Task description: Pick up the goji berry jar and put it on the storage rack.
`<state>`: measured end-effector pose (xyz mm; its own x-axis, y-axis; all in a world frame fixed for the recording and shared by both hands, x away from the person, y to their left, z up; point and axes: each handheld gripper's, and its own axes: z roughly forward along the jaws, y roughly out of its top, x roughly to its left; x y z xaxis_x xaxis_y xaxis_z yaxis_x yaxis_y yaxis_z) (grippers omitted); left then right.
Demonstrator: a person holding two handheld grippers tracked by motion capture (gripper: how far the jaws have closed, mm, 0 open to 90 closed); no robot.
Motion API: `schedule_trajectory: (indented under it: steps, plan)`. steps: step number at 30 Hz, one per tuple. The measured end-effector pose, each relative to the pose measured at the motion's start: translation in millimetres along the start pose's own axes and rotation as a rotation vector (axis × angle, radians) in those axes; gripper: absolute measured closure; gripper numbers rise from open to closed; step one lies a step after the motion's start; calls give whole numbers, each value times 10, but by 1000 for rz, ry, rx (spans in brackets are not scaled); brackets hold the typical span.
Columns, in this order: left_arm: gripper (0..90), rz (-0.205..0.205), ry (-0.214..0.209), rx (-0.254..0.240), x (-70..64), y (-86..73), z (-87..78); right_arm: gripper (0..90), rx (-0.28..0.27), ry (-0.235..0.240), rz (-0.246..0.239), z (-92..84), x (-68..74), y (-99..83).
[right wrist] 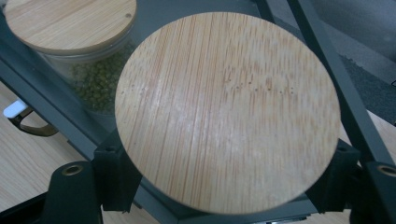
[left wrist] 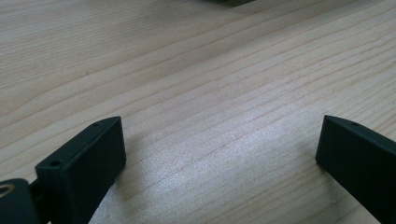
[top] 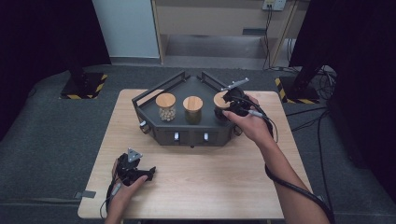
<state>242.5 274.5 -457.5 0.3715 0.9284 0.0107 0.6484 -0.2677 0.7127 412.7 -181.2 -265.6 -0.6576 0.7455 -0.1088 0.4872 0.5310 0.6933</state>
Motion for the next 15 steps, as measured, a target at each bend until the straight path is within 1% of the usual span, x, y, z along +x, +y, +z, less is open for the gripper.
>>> schedule_trajectory:
  steps: [5, 15]
  plan:
    - [2, 0, 0, 0, 0, 1, 0, 261, 8, 9, 18, 91, -12, 1]
    - [2, 0, 0, 0, 0, 0, 0, 261, 20, 13, 29, 182, -14, 20]
